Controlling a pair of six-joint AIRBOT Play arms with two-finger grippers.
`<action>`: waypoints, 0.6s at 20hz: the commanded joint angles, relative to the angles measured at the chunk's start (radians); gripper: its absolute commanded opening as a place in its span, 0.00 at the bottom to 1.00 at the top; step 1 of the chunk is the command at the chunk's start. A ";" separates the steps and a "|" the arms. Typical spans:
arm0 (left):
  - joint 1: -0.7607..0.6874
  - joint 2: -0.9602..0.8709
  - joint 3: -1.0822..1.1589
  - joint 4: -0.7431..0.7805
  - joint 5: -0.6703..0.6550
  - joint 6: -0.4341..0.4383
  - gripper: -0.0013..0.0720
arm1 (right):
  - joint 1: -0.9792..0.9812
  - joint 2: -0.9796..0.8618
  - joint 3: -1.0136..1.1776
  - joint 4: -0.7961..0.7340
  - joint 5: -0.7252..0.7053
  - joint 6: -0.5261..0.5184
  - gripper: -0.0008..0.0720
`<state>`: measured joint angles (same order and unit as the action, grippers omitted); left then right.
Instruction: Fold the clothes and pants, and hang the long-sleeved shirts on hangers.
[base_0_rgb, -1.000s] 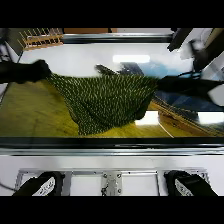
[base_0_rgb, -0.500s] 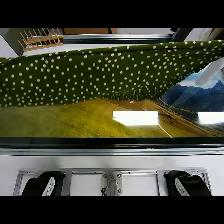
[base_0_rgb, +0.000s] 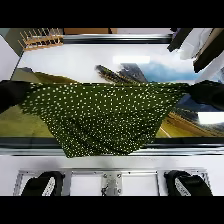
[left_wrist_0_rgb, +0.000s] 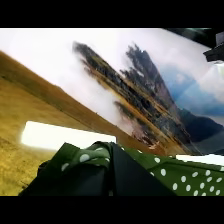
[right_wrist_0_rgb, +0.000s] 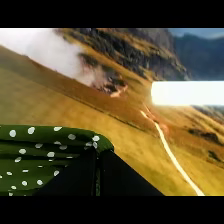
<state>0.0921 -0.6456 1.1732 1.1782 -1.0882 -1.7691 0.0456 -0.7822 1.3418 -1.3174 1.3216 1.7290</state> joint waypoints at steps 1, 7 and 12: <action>-0.071 -0.273 -0.016 -0.002 0.189 0.024 0.02 | 0.000 -0.229 -0.027 -0.009 -0.090 -0.011 0.02; -0.121 -0.916 0.551 -0.001 0.044 0.048 0.98 | -0.061 -0.543 0.113 -0.008 -0.484 -0.022 0.87; -0.004 -0.950 0.625 0.027 -0.188 0.088 0.98 | -0.155 -0.444 0.110 -0.009 -0.351 -0.159 0.87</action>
<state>0.0383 -1.5597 1.7657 1.1866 -1.1484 -1.7096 -0.0700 -1.2552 1.4498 -1.3281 0.9134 1.6527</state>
